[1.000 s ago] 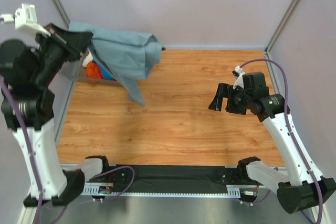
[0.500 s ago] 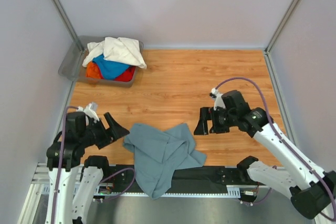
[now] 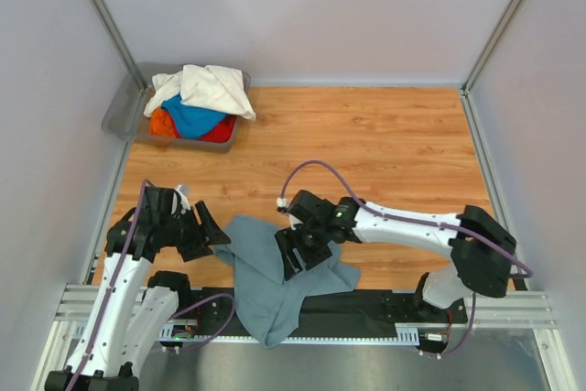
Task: Fold and stack the t-shirts
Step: Move the tshirt to the center of the board, then flatten the tshirt out
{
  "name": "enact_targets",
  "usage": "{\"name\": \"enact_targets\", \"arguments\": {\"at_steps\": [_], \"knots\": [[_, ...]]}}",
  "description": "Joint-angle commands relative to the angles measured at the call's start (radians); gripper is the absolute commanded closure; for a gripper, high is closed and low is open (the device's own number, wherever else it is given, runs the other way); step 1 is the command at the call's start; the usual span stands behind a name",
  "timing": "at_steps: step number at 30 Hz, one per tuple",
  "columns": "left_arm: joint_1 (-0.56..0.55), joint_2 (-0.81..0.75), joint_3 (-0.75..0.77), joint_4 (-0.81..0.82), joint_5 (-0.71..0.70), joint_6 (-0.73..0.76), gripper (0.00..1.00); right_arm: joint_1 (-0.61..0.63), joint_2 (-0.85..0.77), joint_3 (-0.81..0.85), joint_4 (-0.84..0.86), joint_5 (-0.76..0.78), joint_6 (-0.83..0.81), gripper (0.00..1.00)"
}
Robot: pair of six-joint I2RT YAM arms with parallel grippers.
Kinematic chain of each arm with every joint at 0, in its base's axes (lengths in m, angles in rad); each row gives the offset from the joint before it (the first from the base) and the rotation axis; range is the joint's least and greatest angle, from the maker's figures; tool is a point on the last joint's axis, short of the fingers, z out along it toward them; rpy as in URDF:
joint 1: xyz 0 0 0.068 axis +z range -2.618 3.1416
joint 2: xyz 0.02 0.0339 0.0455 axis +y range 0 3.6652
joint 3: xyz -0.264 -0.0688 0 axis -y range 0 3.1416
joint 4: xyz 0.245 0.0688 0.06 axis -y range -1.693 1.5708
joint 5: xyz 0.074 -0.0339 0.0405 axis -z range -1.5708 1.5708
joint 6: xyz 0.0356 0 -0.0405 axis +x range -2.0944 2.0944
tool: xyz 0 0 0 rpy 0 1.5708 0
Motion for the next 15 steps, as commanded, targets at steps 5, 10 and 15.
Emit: {"name": "enact_targets", "arguments": {"at_steps": [5,10,15], "knots": [[-0.004,0.065,-0.011,0.072,-0.138,-0.064,0.42,0.113,0.243,0.232,0.063,0.154,0.018,0.24],[-0.004,0.053,0.026,0.069,-0.175,-0.028,0.41,0.112,0.344,0.315,-0.006,0.211,-0.031,0.58],[-0.004,0.120,0.121,0.082,-0.114,0.083,0.32,0.048,0.260,0.331,-0.109,0.286,-0.038,1.00]]}}
